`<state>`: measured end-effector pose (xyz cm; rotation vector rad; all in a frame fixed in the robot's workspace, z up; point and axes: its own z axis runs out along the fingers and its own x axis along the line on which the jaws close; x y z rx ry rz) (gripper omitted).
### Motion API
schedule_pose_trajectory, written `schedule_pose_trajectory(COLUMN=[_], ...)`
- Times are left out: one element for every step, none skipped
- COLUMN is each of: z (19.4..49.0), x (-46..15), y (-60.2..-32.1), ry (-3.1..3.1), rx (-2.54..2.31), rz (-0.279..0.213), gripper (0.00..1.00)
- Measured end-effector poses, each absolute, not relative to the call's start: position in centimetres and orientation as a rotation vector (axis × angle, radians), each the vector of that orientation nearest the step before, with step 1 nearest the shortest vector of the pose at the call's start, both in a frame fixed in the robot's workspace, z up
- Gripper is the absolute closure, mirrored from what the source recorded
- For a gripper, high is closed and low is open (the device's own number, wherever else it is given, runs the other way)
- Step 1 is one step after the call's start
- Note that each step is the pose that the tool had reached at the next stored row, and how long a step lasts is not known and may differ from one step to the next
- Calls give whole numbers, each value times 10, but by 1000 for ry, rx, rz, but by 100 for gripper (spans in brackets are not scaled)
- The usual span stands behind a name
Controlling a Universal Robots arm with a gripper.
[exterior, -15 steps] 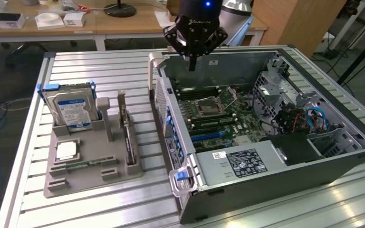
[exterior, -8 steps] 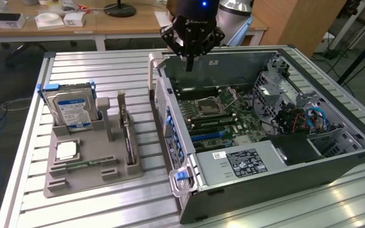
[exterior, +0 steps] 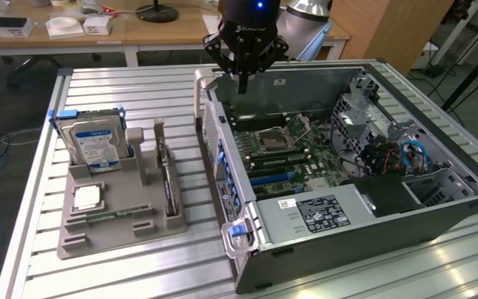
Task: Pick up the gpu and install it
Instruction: 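Reach for the gpu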
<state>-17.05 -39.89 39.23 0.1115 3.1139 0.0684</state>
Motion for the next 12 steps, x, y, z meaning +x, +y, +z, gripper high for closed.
schedule_pose_trajectory(z=[392, 392, 392, 392, 392, 392, 392, 392, 392, 392, 392, 392], x=[-172, -173, -174, -175, -176, -177, -178, -179, -180, -181, -182, -183], y=[-399, -399, -399, -399, -399, -399, -399, -399, -399, -399, -399, -399], ry=[3114, 3114, 3114, 3114, 3114, 3114, 3114, 3114, 3114, 3114, 3114, 3114], rx=[112, 111, 112, 112, 112, 112, 112, 112, 112, 112, 112, 112], rz=[68, 68, 68, 68, 68, 68, 68, 68, 68, 68, 68, 68], gripper=[89, 89, 89, 89, 89, 89, 89, 89, 89, 89, 89, 89])
